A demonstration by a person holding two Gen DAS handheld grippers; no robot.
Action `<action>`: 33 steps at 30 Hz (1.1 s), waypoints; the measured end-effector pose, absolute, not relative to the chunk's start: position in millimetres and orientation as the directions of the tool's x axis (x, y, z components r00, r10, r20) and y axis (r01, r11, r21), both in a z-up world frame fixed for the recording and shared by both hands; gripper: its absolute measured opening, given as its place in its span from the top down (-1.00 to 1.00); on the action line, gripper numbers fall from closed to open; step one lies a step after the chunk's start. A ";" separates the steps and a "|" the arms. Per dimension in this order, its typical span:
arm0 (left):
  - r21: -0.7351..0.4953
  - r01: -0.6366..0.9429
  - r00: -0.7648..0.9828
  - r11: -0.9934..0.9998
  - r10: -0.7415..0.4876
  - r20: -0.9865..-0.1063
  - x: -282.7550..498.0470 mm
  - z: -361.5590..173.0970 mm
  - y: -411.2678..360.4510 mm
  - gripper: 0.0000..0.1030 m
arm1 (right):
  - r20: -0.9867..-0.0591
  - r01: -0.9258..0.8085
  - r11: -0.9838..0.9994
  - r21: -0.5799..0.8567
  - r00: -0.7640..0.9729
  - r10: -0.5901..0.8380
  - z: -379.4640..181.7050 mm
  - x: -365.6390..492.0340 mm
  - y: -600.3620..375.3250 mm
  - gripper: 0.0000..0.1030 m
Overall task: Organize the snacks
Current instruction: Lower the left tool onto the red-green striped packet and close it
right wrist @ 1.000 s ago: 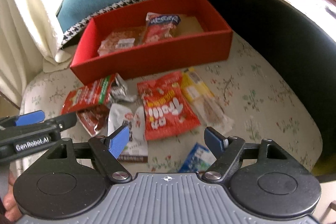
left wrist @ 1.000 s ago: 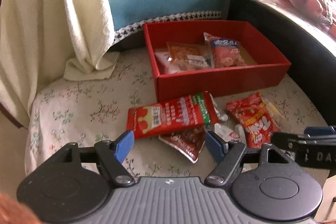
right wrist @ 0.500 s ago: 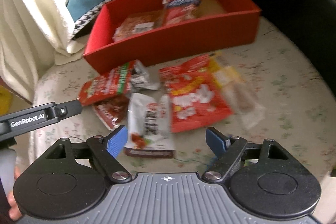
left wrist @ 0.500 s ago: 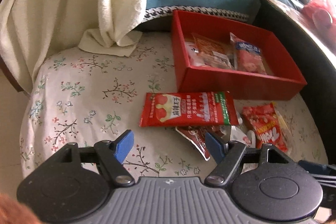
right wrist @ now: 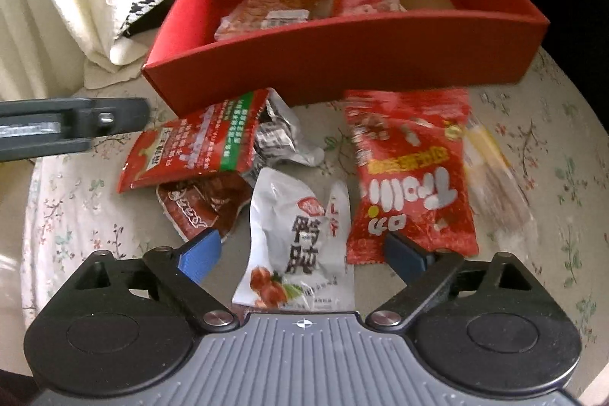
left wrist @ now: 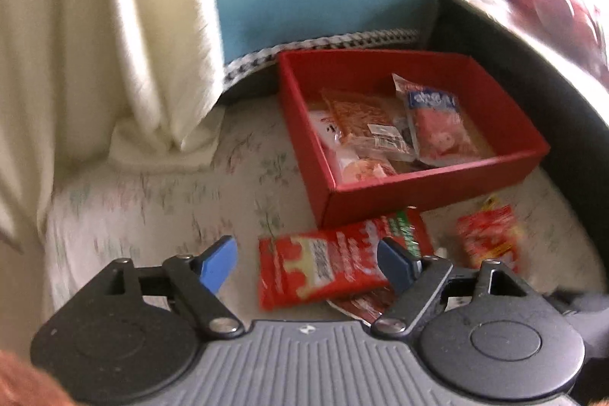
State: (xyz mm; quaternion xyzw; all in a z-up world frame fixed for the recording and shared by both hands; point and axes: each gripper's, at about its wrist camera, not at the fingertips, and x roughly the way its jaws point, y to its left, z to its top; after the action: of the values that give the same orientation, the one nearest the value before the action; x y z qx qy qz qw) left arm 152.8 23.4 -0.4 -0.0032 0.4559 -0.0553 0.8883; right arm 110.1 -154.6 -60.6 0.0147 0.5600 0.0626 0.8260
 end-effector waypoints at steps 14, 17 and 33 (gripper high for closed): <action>-0.145 0.327 0.490 0.934 -0.299 -0.819 206.8 -42.8 9.7 -0.50 | -0.931 -0.107 0.982 0.155 0.318 0.181 -55.0 102.7 -168.4 -0.85; -0.202 0.329 0.456 0.922 -0.343 -0.822 203.6 -45.2 13.6 -0.50 | -0.936 -0.104 0.984 0.145 0.308 0.171 -54.6 102.4 -169.8 -0.85; -0.051 0.426 0.473 0.903 -0.270 -0.839 111.8 -31.0 2.8 -0.51 | -0.917 -0.088 0.996 -0.006 0.398 0.029 -17.5 87.3 -210.6 -0.89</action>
State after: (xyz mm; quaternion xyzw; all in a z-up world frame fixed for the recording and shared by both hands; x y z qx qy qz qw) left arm 111.8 2.8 -31.0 0.0825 0.4712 -0.2036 0.8543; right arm 87.3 -210.6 -17.5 -0.0267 0.5474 0.0351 0.8357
